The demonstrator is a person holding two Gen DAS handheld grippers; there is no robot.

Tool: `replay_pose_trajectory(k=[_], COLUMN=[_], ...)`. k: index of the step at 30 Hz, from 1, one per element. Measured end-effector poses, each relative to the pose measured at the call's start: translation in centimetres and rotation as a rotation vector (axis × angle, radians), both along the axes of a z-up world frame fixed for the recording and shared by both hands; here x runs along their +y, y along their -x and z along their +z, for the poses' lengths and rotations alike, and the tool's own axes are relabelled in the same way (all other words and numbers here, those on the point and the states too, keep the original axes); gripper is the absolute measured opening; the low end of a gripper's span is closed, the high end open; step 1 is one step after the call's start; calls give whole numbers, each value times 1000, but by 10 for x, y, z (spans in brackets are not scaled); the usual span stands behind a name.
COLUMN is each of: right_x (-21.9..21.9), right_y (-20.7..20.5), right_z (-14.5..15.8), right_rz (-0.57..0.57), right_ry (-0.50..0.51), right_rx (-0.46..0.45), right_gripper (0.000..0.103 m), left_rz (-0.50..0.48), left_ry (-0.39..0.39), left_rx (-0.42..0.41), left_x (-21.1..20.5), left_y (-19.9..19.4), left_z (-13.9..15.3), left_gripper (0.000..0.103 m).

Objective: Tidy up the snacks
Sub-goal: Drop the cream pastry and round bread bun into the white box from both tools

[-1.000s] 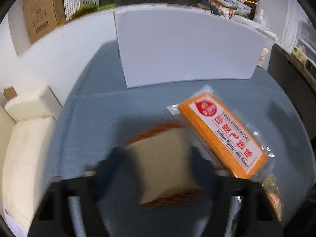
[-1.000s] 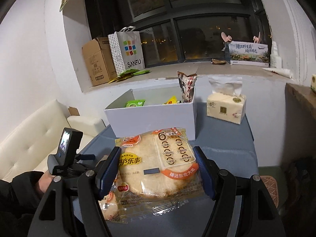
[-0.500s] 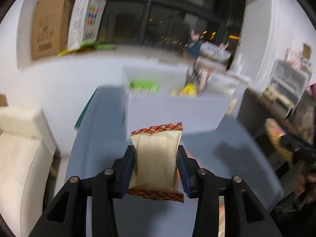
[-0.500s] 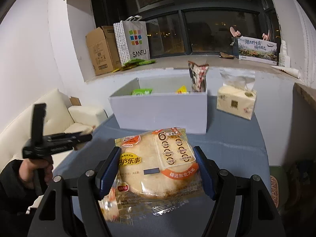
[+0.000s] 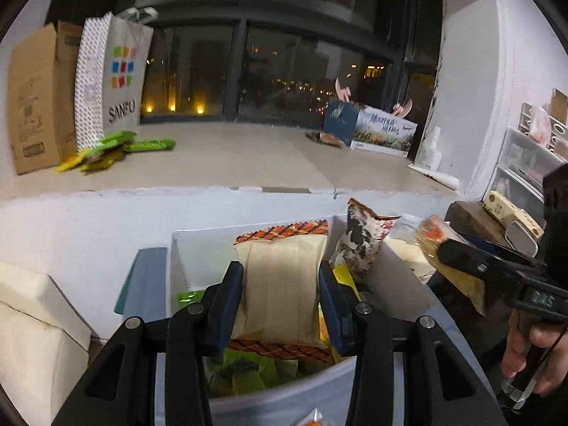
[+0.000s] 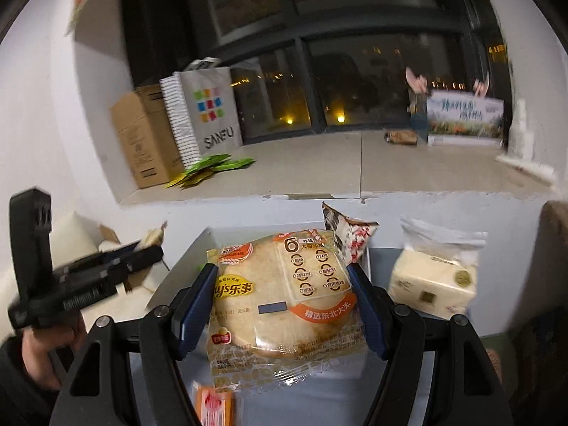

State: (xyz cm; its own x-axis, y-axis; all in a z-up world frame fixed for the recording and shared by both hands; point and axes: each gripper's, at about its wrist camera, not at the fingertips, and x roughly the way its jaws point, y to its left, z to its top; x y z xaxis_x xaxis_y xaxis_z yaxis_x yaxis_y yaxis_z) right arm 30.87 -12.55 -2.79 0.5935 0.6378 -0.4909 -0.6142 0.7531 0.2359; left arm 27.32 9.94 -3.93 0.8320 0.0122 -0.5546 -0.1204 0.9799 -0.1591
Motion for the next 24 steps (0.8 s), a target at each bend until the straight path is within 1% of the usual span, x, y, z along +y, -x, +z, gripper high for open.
replay_pose_trajectory(k=[3,6,7,8,9,10,11,12,13,15,16,18,19,24], right_x=[14,20,22,25,26,29,31,33,33,30,30,28,27,15], right_y=[-34,-49,-52,-54,-56,-57,-59,-59,-58,-55,-54,-50,-47,-17], right_z=[-10,-16,-18,-21,-21,-22,-23,-23,-23,-22,-22,-21,-19,-2], right_rz=[-32,-42,-43,-44,-38,-19,-2,3,-13,-30,-23,-13,-8,18], right_ry=[29,43,47,51,54,64,74,82,98,114,122,115,105,58], right_rx=[54,70,78,86,86,89,95,94,78,53,58,59,55,4], right_gripper=[76,76,76,76,77,78,82,96,103,103,103,103,103,103], left_rz=[11,22,26,31,40,47,58,67,66,60,63,66,63,20], left_ry=[-18,-26,-18,-10,-11,-12,-14,-19,-14,5,6,-12,-25,-39], left_rx=[51,80,97,102,101,103,100,96,96,96,96,81,68,-6], left_x=[1,4,7,8,9,11,13,15,17,21,21,21,20,14], left_y=[-21,-27,-30,-32,-32,-32,-30,-28,-26,-22,-19,-12,-5,37], left_z=[-16,-27,-30,-33,-35,-36,-36,-35,-34,-31,-28,-22,-17,9], left_gripper=[46,47,51,57,66,96,103,103,103,103,103,103,103,103])
